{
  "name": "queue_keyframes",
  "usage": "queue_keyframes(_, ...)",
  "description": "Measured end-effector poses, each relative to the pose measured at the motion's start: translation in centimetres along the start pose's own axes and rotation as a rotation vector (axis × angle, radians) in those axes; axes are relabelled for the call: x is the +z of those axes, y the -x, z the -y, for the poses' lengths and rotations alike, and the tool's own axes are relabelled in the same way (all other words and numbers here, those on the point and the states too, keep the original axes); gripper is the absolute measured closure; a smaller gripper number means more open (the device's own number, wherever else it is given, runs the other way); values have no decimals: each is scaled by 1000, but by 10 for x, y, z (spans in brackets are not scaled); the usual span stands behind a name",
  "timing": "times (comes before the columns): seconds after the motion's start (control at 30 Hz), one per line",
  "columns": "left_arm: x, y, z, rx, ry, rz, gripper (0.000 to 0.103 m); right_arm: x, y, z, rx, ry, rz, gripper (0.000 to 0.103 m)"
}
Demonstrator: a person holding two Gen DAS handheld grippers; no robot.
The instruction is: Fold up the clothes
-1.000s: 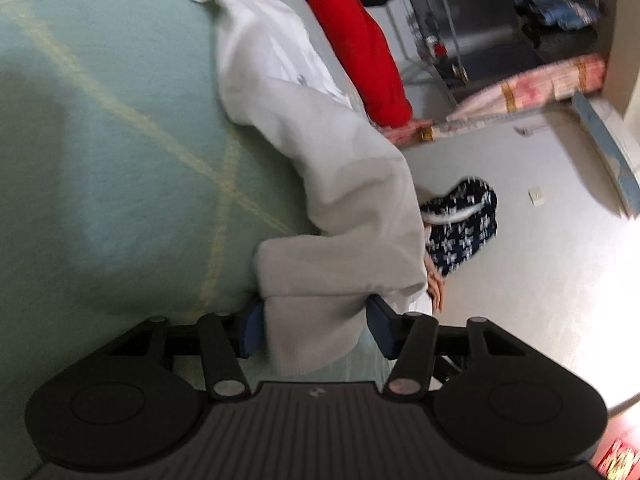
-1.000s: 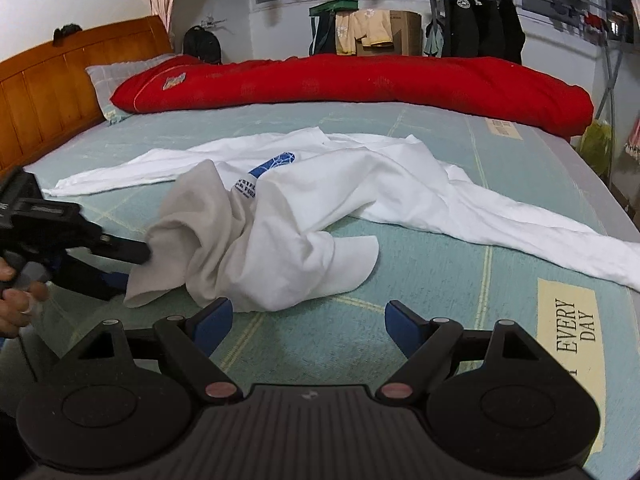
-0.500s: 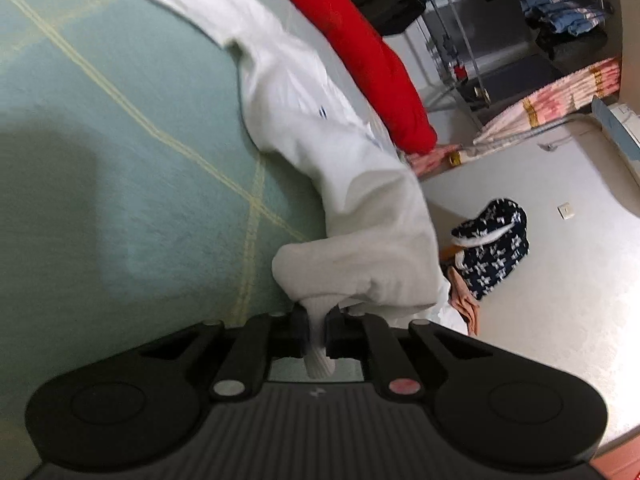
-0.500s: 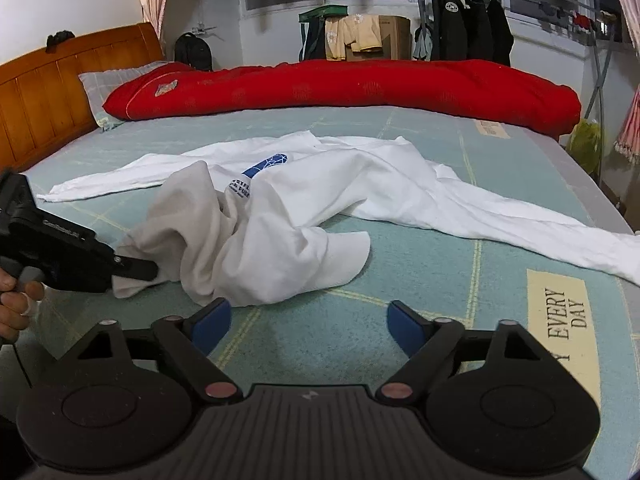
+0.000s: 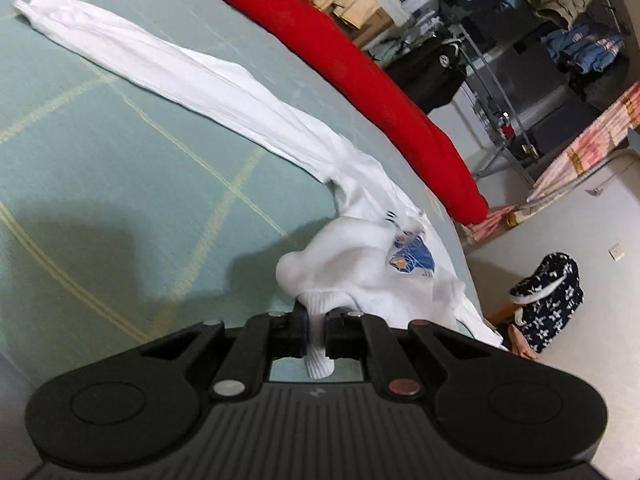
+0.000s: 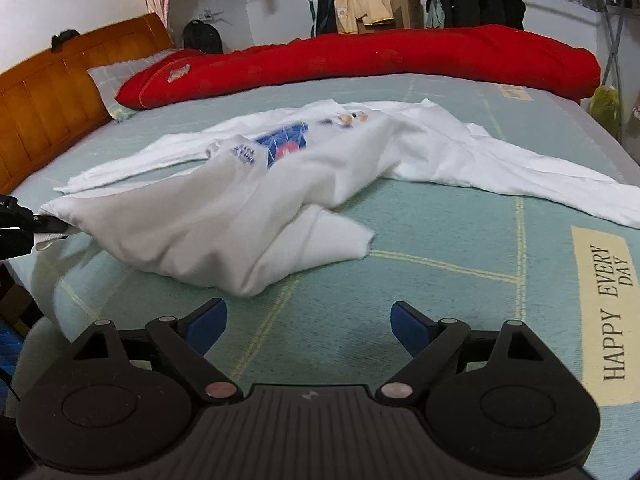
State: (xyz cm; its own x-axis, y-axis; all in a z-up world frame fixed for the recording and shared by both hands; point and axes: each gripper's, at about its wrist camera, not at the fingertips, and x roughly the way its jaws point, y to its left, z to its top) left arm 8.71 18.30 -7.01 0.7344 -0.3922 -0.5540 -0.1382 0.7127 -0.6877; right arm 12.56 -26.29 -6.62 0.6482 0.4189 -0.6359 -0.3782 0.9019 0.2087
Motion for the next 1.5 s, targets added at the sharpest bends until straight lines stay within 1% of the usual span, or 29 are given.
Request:
queue_keyframes(0.17, 2, -36, -20, 66, 56, -60, 97, 0, -2, 7, 81, -79, 11, 11)
queue_keyframes(0.2, 1, -43, -24, 72, 69, -74, 97, 0, -4, 8, 101, -100, 7, 11)
queue_keyframes(0.27, 2, -44, -28, 56, 93, -71, 97, 0, -6, 7, 142, -125, -3, 11)
queue_keyframes(0.3, 2, -45, -26, 58, 82, -75, 97, 2, -7, 5, 169, -125, -6, 11)
queue_keyframes(0.4, 5, -44, -20, 78, 47, -85, 97, 9, -13, -13, 274, -62, -19, 10)
queue_keyframes(0.5, 7, -44, -10, 96, 4, -82, 97, 21, -26, -38, 320, 61, -53, 10)
queue_keyframes(0.6, 12, -45, -2, 108, -45, -72, 97, 39, -45, -56, 317, 159, -70, 10)
queue_keyframes(0.7, 19, -47, 4, 120, -83, -64, 97, 66, -68, -59, 331, 185, -36, 10)
queue_keyframes(0.77, 23, -51, 6, 132, -95, -62, 97, 89, -87, -59, 324, 179, 5, 10)
queue_keyframes(0.8, 24, -54, 5, 136, -95, -64, 96, 101, -98, -58, 300, 171, 17, 10)
queue_keyframes(0.87, 27, -59, 3, 141, -89, -73, 96, 120, -115, -50, 269, 118, 3, 10)
queue_keyframes(0.93, 27, -63, -1, 142, -82, -85, 96, 128, -113, -34, 285, 55, 13, 11)
queue_keyframes(1.03, 28, -64, -5, 131, -79, -93, 96, 119, -85, -5, 294, 18, 60, 10)
queue_keyframes(1.07, 29, -65, -6, 129, -79, -96, 96, 113, -76, 6, 285, 10, 66, 10)
queue_keyframes(1.17, 30, -66, -8, 127, -83, -103, 95, 86, -56, 42, 262, -5, 9, 8)
queue_keyframes(1.27, 29, -68, -7, 134, -85, -104, 95, 63, -57, 66, 275, -3, -75, 9)
queue_keyframes(1.33, 29, -69, -7, 140, -80, -103, 95, 58, -62, 70, 297, 28, -105, 9)
queue_keyframes(1.47, 28, -69, -5, 154, -78, -98, 95, 67, -87, 52, 353, 123, -130, 10)
queue_keyframes(1.5, 28, -69, -6, 154, -78, -98, 95, 68, -93, 45, 361, 157, -142, 11)
